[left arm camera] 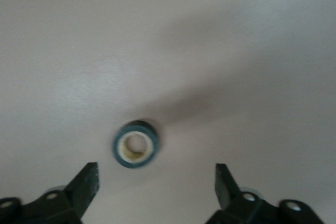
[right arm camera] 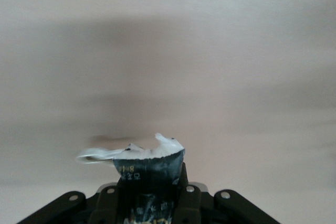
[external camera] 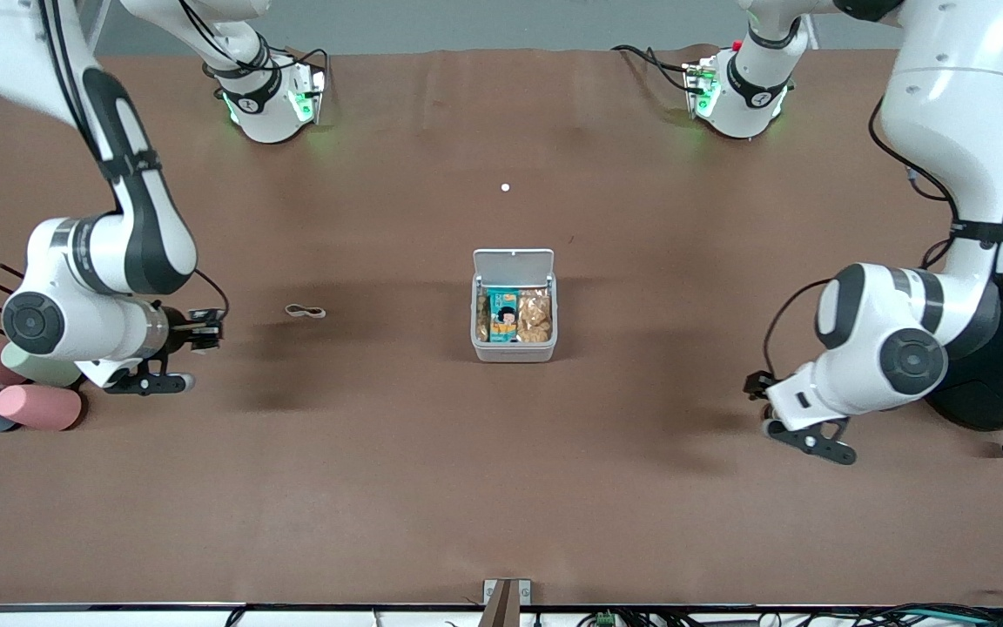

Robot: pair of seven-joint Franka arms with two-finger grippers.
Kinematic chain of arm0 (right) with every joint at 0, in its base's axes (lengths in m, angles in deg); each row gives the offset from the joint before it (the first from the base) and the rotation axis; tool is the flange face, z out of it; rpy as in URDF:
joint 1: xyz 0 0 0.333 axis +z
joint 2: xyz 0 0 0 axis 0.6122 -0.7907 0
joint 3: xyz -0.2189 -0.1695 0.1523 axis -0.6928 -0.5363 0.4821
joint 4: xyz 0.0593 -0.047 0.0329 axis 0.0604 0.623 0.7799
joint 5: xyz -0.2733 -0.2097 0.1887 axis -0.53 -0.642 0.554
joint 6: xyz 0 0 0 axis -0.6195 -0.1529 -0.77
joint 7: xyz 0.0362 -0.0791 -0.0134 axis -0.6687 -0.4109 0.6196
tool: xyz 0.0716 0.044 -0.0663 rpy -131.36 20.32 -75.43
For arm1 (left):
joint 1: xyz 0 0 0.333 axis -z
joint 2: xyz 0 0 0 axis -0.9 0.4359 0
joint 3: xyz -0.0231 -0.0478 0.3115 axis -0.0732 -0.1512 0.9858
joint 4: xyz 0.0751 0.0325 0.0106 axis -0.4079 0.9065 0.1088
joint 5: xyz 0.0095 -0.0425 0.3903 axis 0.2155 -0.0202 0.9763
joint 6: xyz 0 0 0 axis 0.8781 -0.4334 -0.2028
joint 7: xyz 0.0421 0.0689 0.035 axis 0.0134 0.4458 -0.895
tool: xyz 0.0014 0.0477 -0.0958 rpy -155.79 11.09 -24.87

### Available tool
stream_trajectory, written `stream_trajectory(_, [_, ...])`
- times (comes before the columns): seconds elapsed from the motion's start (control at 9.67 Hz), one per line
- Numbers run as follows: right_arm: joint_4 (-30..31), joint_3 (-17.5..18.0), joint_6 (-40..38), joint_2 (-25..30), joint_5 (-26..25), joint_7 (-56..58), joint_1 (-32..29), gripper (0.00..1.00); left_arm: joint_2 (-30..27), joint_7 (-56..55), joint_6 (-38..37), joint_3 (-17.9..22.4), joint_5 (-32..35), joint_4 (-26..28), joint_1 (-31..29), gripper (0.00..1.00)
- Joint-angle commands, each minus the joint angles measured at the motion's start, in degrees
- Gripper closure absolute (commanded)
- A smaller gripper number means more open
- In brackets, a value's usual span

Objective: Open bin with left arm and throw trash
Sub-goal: 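Drop the packet in the bin with the right gripper while the left gripper grasps tape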

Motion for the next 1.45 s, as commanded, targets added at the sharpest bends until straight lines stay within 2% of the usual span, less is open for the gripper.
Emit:
stream_trajectory(0.0, [-7.39, -0.2, -3.06, -0.26, 4.51, -16.88, 8.72, 1.0, 0.75, 3.63, 8.25, -0.44, 0.94, 5.36, -2.47, 0.0])
stream_trajectory(0.21, [-14.5, -0.2, -2.19, -2.87, 7.51, -28.07, 16.82, 1.0, 1.64, 3.9, 13.53, -0.53, 1.38, 8.0, -3.26, 0.0])
stream_trajectory(0.31, [-18.63, -0.2, 1.21, -6.29, 7.79, -33.0, 20.77, 1.0, 2.68, 3.9, 16.43, -0.44, 1.38, 8.71, -3.35, 0.0])
stream_trajectory(0.41, [-20.15, -0.29, 6.12, -9.28, 7.61, -37.74, 24.46, 1.0, 3.13, 3.9, 17.59, -0.44, 1.47, 8.8, -3.44, 0.0])
stream_trajectory(0.52, [-20.25, -0.37, 11.21, -11.49, 7.18, -39.71, 27.72, 0.99, 3.13, 3.9, 17.6, -0.44, 1.64, 8.8, -3.79, 0.08])
stream_trajectory(0.72, [-20.34, -0.64, 15.91, -13.79, 6.82, -41.21, 31.69, 0.99, 3.13, 3.9, 17.6, -0.53, 1.65, 9.07, -3.79, 0.67])
stream_trajectory(0.83, [-20.34, -0.64, 16.01, -14.32, 6.82, -41.57, 33.19, 0.98, 3.05, 3.98, 17.6, -0.53, 1.65, 9.07, -3.88, 0.85])
stream_trajectory(0.93, [-20.26, -0.64, 16.01, -14.58, 6.82, -41.57, 34.51, 0.96, 2.96, 3.9, 17.43, -0.53, 1.65, 9.07, -3.79, 0.99])
stream_trajectory(1.24, [-19.82, -0.55, 15.92, -15.55, 6.82, -41.48, 37.06, 0.87, 1.21, 2.5, 16.38, -1.23, 1.56, 8.63, -2.92, 1.0])
stream_trajectory(1.34, [-19.64, -0.55, 15.84, -15.99, 6.82, -41.48, 37.07, 0.77, -0.02, 0.32, 14.63, -1.84, 1.38, 8.37, -2.22, 1.0])
